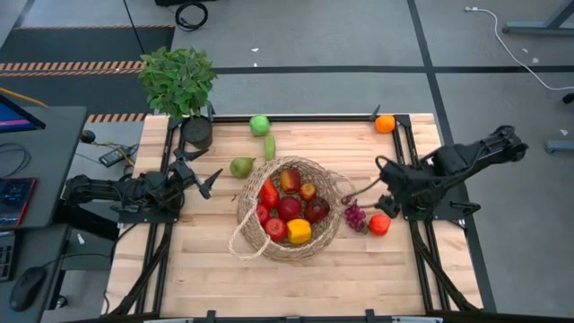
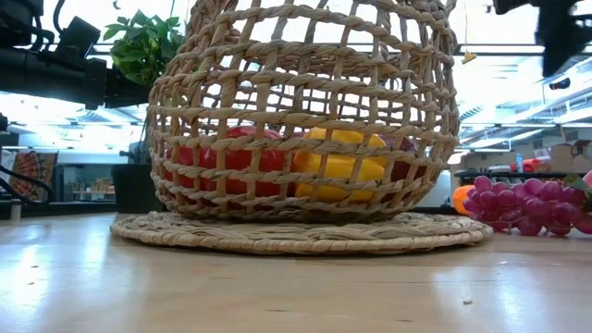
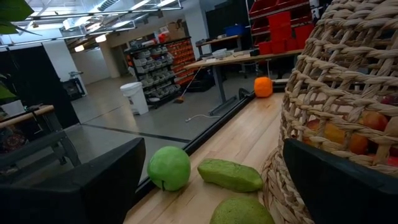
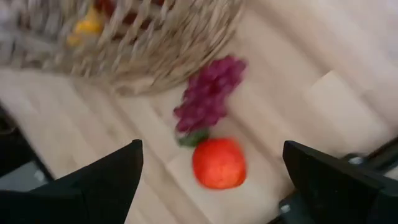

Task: Build produce basket
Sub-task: Put the red apple into the woven basket

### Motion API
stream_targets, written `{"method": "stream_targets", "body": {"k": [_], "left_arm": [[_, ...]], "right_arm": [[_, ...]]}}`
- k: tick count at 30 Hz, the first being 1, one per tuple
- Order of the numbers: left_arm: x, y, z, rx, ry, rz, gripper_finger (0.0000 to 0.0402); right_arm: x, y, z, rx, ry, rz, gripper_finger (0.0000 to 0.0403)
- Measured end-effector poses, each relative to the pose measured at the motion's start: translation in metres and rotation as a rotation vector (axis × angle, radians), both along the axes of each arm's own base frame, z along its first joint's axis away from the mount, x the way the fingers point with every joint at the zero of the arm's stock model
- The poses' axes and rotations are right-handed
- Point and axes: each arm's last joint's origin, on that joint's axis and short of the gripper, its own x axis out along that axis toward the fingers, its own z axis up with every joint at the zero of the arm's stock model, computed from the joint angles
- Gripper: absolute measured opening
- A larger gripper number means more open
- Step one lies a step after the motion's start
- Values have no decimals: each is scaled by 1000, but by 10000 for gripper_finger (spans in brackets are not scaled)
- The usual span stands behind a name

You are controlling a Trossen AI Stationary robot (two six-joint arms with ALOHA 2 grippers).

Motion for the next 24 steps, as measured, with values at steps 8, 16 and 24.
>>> {"method": "stream_targets", "body": {"k": [8,16,24], "left_arm": [[0,0,0,0,0,0,388],[0,0,0,0,-1,1,388],[0,0,0,0,0,0,388]], "right_arm": [[-6,27,-16,41,-44,94,390],[-3,63,-34,-62,50,294,387],[-10,90,-45,-188,8,305,388]]}}
